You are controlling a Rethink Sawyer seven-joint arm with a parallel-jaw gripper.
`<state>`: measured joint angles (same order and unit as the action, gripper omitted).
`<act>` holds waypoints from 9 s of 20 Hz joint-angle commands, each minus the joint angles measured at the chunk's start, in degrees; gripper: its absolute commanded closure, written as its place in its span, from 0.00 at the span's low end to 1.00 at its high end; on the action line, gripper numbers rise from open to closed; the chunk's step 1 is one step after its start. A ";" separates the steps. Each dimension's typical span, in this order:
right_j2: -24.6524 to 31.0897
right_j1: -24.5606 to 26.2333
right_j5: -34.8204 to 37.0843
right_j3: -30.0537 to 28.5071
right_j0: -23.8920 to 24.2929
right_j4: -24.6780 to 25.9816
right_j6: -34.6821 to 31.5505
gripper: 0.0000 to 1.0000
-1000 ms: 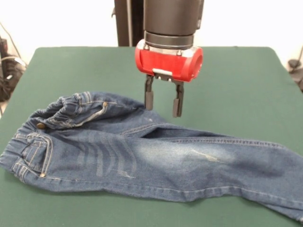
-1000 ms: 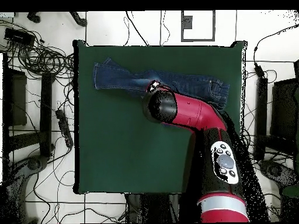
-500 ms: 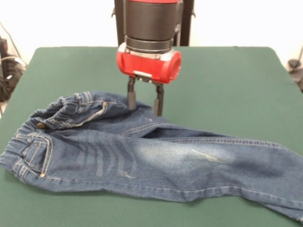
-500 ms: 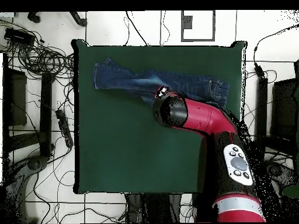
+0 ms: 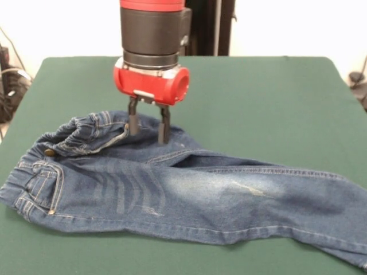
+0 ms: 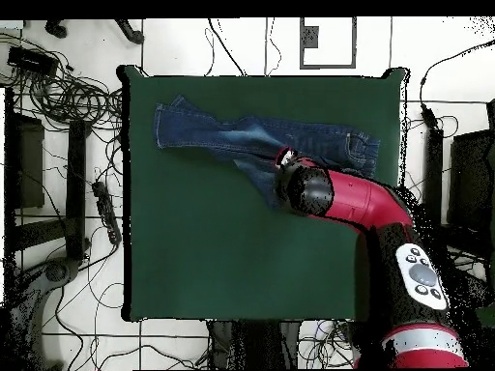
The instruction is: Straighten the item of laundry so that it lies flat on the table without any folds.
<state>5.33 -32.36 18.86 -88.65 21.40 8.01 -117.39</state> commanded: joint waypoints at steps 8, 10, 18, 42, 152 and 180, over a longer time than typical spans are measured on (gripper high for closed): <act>8.89 6.46 -1.15 -4.23 3.27 7.19 2.16 0.00; 9.51 6.87 -0.59 -4.53 4.25 7.81 2.74 0.00; 9.30 8.56 -2.48 -4.39 6.34 10.36 1.85 0.00; 11.69 5.08 1.71 -8.51 14.61 13.02 5.19 0.00; -0.70 -0.25 -5.60 -16.89 -12.06 -3.31 -15.24 1.00; 3.87 -2.73 -0.64 -20.63 -5.36 -5.54 -7.20 1.00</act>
<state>4.15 -39.10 13.99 -107.64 17.46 5.82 -117.39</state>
